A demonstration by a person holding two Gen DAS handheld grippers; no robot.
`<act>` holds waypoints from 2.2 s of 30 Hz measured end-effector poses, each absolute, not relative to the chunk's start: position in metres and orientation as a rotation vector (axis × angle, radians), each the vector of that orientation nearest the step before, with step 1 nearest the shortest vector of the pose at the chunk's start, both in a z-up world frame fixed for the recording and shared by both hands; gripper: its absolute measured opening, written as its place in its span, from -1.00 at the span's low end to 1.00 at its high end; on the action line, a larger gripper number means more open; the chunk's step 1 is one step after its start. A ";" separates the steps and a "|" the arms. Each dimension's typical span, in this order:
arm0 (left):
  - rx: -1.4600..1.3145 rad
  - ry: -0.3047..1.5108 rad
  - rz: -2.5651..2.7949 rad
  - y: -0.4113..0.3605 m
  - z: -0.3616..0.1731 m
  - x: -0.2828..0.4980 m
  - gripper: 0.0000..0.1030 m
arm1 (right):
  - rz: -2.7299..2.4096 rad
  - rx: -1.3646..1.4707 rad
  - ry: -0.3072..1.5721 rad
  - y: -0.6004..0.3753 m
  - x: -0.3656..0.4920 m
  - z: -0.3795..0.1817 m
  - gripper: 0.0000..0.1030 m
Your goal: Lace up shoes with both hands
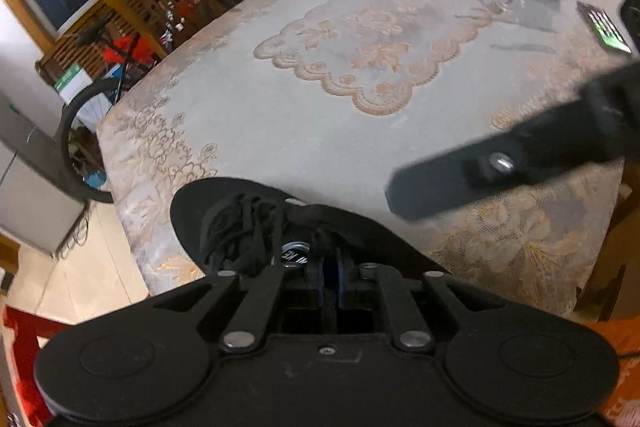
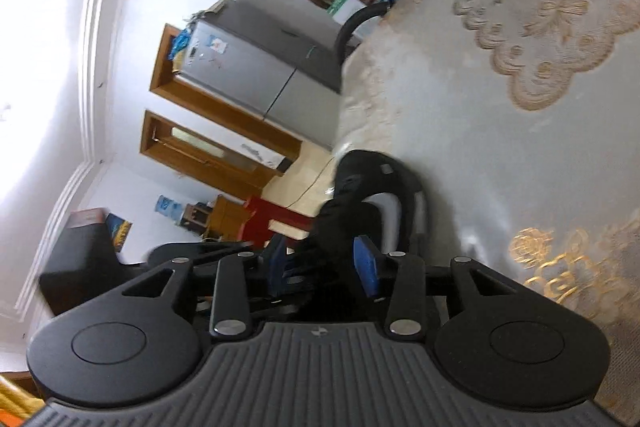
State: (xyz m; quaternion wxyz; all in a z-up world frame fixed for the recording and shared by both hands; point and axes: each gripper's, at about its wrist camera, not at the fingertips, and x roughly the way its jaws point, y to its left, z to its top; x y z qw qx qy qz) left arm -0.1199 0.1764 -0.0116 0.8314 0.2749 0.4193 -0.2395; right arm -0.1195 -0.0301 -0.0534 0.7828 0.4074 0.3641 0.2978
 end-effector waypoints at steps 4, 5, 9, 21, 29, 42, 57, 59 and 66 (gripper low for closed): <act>0.563 0.885 -0.532 0.184 -0.011 -0.120 -0.85 | 0.670 0.865 0.822 -0.014 -0.123 -0.045 -0.18; 0.564 0.882 -0.543 0.186 -0.012 -0.121 -0.85 | 0.670 0.875 0.840 -0.010 -0.122 -0.044 -0.18; 0.540 0.851 -0.575 0.192 -0.013 -0.124 -0.85 | 0.639 0.991 0.901 0.001 -0.112 -0.047 -0.22; 0.490 0.821 -0.621 0.206 -0.015 -0.125 -0.84 | 0.434 0.740 0.951 0.039 -0.097 -0.043 -0.56; 0.334 0.848 -0.623 0.234 0.010 -0.136 -0.64 | 0.446 0.749 0.895 0.035 -0.104 -0.057 -0.91; 0.344 0.843 -0.756 0.313 -0.007 -0.116 0.02 | 0.051 0.880 0.682 0.080 -0.145 -0.064 -0.92; 0.311 0.888 -0.877 0.348 -0.020 -0.112 0.02 | -0.167 1.163 0.585 0.093 -0.151 -0.077 -0.92; 0.317 0.889 -0.881 0.347 -0.020 -0.111 0.02 | -0.176 1.178 0.573 0.093 -0.152 -0.077 -0.92; 0.339 0.884 -0.900 0.341 -0.021 -0.111 0.03 | -0.194 1.333 0.533 0.088 -0.152 -0.082 -0.92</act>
